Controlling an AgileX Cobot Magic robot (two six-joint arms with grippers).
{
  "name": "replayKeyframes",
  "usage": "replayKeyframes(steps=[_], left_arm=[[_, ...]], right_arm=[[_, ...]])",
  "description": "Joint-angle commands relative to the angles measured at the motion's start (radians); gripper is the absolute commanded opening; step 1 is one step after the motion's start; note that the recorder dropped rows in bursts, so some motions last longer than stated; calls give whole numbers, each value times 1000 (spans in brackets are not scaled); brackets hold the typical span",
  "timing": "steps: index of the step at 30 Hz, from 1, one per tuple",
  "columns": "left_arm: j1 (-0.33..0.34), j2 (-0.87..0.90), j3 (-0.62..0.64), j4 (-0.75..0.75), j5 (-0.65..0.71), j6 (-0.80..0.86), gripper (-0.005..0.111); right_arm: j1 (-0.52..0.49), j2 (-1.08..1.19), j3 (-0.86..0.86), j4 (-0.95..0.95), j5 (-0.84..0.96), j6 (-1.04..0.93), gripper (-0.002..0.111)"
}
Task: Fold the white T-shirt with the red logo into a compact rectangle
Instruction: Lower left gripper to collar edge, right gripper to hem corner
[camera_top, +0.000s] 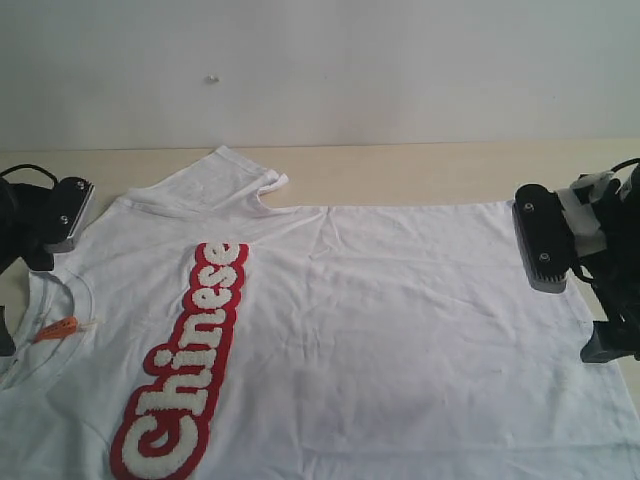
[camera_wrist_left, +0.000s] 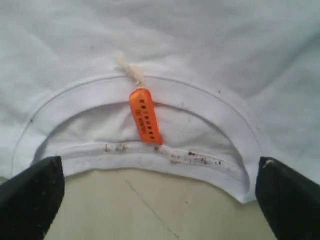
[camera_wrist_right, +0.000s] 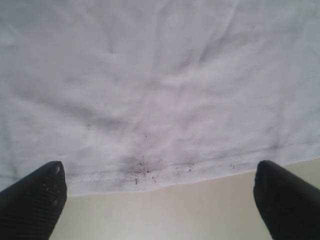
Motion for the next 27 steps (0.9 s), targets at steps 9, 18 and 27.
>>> replayKeyframes(steps=[9,18,27], left_arm=[[17,102,-6,-101,-44,83,105],[17,162,-6,-90,-107,95,105],[26,180,-6,-68,-142,95,105]], right_arm=[[-28,156,-25,14,-33,-32,96],[-28,189,-25,36,-81,-32,96],[-28,191,-25,49,-94,-32,96]])
